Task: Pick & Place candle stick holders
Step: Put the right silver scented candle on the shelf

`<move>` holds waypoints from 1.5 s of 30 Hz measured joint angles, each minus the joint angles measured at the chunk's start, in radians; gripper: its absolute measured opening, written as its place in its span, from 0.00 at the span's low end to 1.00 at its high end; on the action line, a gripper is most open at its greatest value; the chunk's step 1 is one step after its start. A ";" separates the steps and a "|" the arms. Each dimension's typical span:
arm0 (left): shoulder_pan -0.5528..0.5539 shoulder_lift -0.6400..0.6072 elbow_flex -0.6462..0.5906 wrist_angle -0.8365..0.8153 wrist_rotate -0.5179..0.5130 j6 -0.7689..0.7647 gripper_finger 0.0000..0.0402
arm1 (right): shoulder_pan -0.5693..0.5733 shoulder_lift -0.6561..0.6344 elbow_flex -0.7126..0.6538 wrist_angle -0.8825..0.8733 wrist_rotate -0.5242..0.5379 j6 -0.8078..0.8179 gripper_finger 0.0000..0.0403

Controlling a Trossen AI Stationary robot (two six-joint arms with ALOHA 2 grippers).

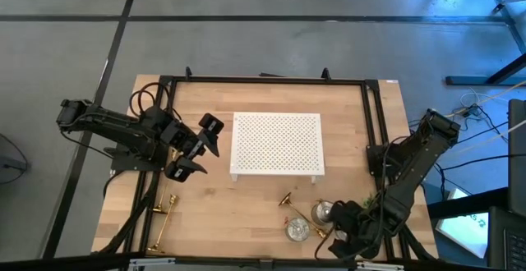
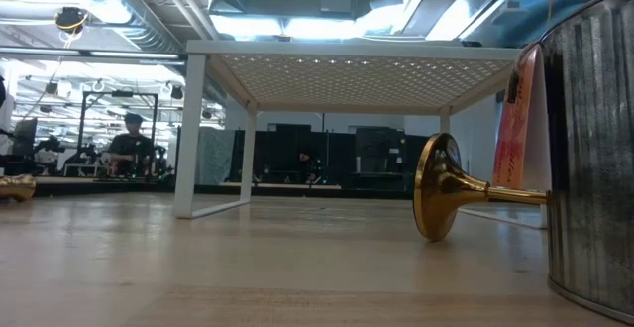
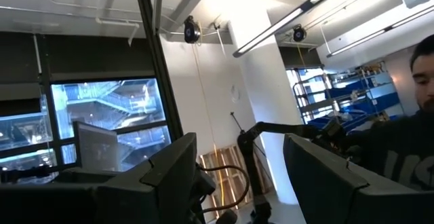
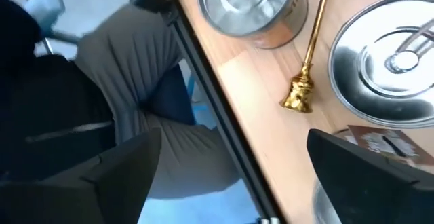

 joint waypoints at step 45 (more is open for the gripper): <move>-0.002 0.000 0.000 -0.002 -0.001 0.020 0.54 | 0.097 0.409 0.512 -0.837 -0.022 -0.164 0.94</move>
